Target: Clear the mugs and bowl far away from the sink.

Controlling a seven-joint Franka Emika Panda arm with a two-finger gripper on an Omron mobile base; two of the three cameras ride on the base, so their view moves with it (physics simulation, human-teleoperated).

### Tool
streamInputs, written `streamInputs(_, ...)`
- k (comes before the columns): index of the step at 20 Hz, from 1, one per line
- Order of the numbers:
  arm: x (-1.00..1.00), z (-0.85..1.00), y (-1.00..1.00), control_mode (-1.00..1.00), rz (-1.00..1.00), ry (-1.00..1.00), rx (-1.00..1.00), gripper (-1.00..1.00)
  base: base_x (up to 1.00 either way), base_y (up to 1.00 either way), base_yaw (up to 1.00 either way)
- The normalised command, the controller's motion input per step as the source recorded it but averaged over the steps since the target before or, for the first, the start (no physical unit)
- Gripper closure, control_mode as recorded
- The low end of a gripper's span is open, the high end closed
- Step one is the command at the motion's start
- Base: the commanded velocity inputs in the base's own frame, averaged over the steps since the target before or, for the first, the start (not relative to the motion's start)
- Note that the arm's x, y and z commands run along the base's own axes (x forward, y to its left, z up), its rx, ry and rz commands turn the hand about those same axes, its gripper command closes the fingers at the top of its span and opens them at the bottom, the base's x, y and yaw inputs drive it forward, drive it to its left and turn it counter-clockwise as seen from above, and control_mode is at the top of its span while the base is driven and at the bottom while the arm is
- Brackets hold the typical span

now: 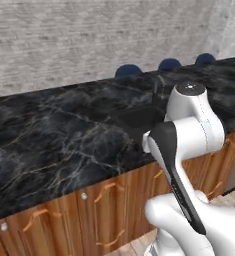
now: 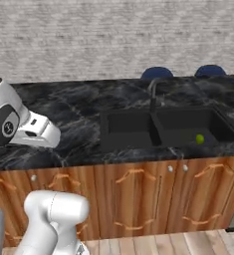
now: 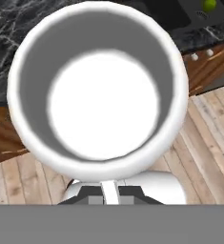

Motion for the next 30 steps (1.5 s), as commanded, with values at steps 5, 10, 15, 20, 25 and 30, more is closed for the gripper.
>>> streamInputs(5, 0.00, 0.00, 0.00, 1.00, 0.00, 0.00, 0.00, 1.00, 0.00, 0.00, -1.00)
streamInputs(10, 0.00, 0.00, 0.00, 1.00, 0.00, 0.00, 0.00, 1.00, 0.00, 0.00, -1.00)
streamInputs(15, 0.00, 0.00, 0.00, 1.00, 0.00, 0.00, 0.00, 1.00, 0.00, 0.00, -1.00)
streamInputs(20, 0.00, 0.00, 0.00, 1.00, 0.00, 0.00, 0.00, 1.00, 0.00, 0.00, -1.00)
streamInputs(25, 0.00, 0.00, 0.00, 1.00, 0.00, 0.00, 0.00, 1.00, 0.00, 0.00, -1.00)
streamInputs(30, 0.00, 0.00, 0.00, 1.00, 0.00, 0.00, 0.00, 1.00, 0.00, 0.00, -0.98)
